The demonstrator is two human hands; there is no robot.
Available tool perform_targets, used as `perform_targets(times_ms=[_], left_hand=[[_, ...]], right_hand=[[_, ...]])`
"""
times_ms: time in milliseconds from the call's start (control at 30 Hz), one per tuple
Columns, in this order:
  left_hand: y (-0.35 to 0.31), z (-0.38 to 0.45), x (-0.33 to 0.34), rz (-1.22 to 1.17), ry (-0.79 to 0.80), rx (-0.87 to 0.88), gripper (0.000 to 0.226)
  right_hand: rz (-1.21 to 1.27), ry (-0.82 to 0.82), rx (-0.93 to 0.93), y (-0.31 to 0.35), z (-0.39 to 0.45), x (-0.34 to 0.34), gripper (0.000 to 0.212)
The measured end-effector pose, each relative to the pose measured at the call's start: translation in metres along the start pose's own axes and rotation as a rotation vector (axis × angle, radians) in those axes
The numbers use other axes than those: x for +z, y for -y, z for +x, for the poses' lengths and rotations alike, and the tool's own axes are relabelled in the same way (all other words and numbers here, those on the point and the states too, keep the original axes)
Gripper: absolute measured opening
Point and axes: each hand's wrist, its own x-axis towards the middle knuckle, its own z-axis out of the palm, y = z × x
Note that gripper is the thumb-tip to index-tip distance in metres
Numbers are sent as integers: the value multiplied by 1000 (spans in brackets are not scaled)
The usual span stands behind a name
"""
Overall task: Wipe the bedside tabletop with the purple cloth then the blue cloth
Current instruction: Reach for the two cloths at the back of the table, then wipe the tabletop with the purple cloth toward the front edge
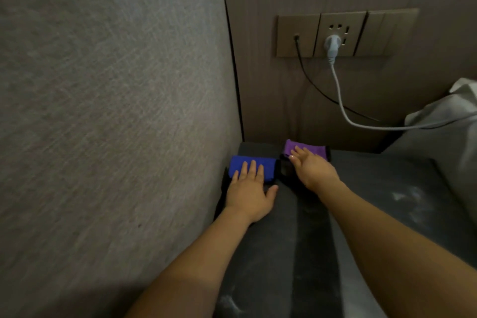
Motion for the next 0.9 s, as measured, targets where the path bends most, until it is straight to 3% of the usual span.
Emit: perform_targets(times_ms=[633, 900], left_hand=[[-11, 27, -9, -14, 59, -34, 65], [-10, 31, -18, -175, 62, -87, 65]], right_hand=[[189, -154, 355, -169, -59, -6, 43], [213, -196, 395, -181, -73, -2, 42]])
